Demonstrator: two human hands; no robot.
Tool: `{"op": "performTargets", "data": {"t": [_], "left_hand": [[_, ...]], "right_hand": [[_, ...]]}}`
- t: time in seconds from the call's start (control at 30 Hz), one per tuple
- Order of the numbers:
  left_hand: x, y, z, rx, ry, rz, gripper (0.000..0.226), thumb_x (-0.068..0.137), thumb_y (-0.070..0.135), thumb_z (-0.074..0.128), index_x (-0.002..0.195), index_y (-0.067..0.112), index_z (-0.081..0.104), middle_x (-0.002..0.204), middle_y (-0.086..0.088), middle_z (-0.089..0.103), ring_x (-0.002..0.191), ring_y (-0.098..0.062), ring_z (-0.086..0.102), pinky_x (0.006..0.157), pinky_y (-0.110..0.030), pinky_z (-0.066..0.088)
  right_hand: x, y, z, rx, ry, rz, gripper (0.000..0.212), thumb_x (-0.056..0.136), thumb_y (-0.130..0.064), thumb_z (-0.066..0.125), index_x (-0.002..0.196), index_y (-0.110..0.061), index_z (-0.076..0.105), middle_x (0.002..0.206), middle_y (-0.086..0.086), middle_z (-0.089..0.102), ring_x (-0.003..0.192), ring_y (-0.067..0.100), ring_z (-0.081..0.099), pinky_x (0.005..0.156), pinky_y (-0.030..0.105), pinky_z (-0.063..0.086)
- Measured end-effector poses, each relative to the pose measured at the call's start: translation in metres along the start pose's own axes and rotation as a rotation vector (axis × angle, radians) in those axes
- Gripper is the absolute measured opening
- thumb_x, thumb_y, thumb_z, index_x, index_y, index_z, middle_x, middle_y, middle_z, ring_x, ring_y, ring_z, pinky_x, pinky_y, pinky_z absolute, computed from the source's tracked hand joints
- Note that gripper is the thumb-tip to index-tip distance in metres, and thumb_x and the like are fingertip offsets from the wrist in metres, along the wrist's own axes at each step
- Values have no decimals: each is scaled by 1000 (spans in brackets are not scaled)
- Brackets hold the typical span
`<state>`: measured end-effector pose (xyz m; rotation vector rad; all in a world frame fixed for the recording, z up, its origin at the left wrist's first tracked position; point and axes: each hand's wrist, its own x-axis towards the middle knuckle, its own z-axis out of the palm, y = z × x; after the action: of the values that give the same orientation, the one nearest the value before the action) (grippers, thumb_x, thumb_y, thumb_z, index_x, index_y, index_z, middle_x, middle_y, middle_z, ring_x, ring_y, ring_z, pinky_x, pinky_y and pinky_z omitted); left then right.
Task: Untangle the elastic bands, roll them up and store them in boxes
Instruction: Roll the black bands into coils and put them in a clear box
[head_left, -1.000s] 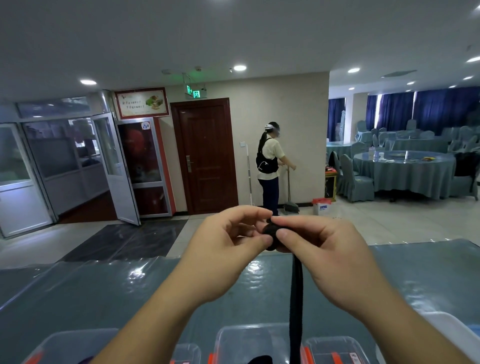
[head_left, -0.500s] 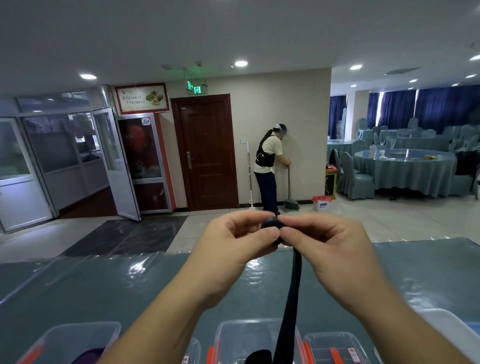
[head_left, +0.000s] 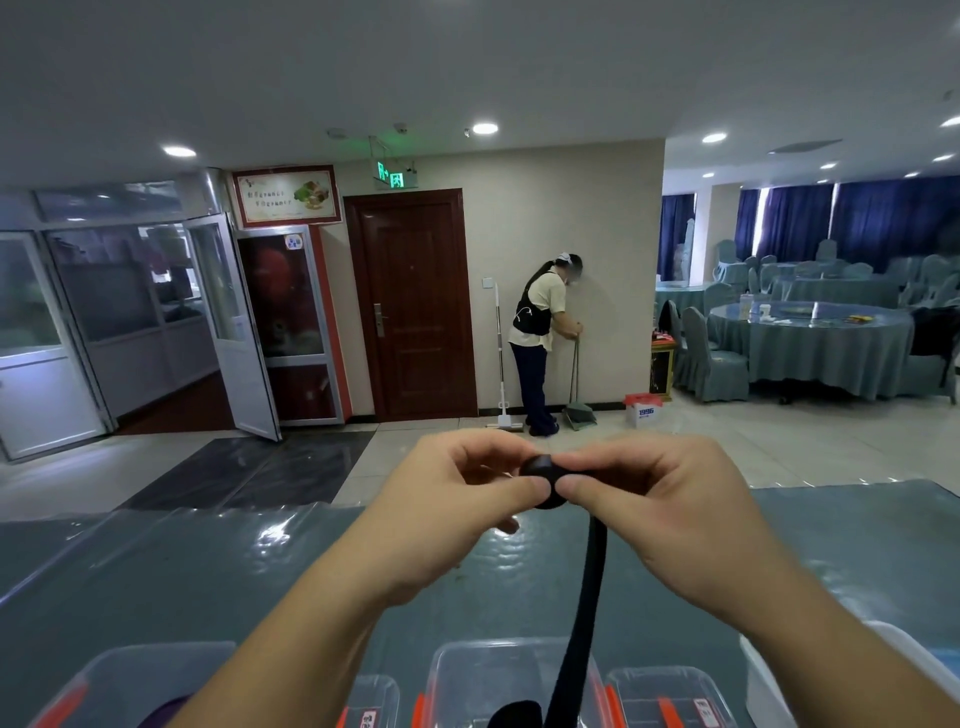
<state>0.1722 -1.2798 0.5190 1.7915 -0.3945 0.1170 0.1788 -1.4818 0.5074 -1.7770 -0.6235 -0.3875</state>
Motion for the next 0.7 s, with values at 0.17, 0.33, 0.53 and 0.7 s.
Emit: {"op": "performTargets", "data": {"t": [0.17,0.33,0.53,0.7], "left_hand": [[2,1,2,-288,88,0,16,89,-1,72,101,7,78,100,-14,79,90,-20,77,82,-27,62],[-1,0,5,-189,96,0,19,92,4,73,111,5,75,102,-14,78,95,-23,77,86,-31,63],[0,9,-1,-138,86,142,15,84,9,79,95,19,81,98,-10,80,95,-24,77,86,-33,61],[-3,7,8,-282,90,86,13,86,5,76,97,13,77,98,-11,78,95,-27,77,84,-34,63]], "right_hand": [[3,-2,4,127,109,-42,31,82,-1,81,102,-24,81,95,-8,82,92,10,78,87,25,62],[5,-2,2,85,52,-41,38,85,-1,79,106,-32,79,97,-13,81,90,11,79,85,28,63],[8,-7,-1,93,85,-94,32,82,-4,82,102,-28,80,96,-8,82,93,12,78,87,33,64],[7,-7,-2,128,89,-87,29,84,-3,80,106,-22,81,97,-7,82,93,13,79,88,35,64]]}}
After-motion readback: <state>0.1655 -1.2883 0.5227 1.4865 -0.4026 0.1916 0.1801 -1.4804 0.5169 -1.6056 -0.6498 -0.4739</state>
